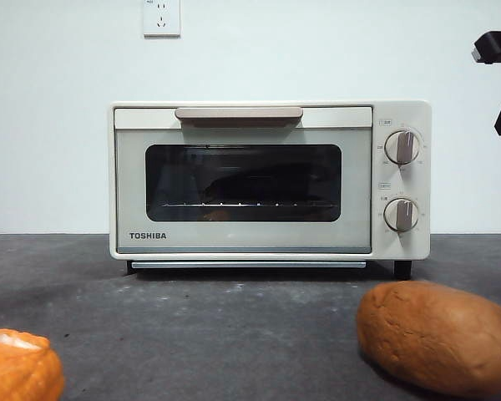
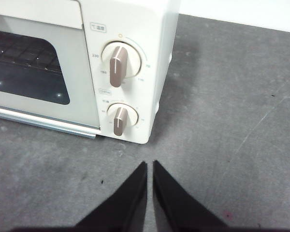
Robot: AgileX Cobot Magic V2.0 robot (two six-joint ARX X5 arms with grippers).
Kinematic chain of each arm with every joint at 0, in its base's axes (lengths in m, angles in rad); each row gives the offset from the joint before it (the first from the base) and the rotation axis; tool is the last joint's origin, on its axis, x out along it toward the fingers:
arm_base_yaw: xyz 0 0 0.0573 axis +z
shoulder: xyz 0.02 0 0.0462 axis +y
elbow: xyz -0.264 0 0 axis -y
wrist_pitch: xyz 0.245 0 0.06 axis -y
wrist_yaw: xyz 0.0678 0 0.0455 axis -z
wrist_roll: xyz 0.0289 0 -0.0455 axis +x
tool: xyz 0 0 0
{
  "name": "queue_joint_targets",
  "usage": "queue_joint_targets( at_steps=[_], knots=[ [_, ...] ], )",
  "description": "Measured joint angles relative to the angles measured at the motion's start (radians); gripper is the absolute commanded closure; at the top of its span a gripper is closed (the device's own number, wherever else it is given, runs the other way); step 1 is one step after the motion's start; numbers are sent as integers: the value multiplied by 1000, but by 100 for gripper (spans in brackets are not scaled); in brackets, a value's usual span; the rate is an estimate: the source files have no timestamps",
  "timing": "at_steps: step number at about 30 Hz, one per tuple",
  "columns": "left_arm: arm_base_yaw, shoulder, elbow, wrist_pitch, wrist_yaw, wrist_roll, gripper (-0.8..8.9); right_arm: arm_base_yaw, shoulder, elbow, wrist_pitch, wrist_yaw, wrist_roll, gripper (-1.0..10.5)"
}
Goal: Take the eggplant from the table,put the eggplant in the oven
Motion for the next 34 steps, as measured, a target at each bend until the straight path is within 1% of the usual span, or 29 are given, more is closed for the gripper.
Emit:
queue_joint_targets(
  at_steps=[5, 10, 18, 21, 26, 34],
  knots=[
    [123, -128, -127, 125, -1, 35, 808, 0, 0, 0, 0, 0, 0, 941],
    [196, -251, -266, 116, -1, 39, 808, 0, 0, 0, 0, 1, 0, 941],
    [253, -402, -434, 110, -1, 39, 808, 0, 0, 0, 0, 1, 0, 941],
    [269, -403, -438, 100, -1, 40, 808, 0, 0, 0, 0, 1, 0, 941],
    [281, -405, -438, -50, -2, 42, 808, 0, 0, 0, 0, 1, 0, 941],
    [282, -404, -438, -49, -4, 43, 808, 0, 0, 0, 0, 1, 0, 941]
  ],
)
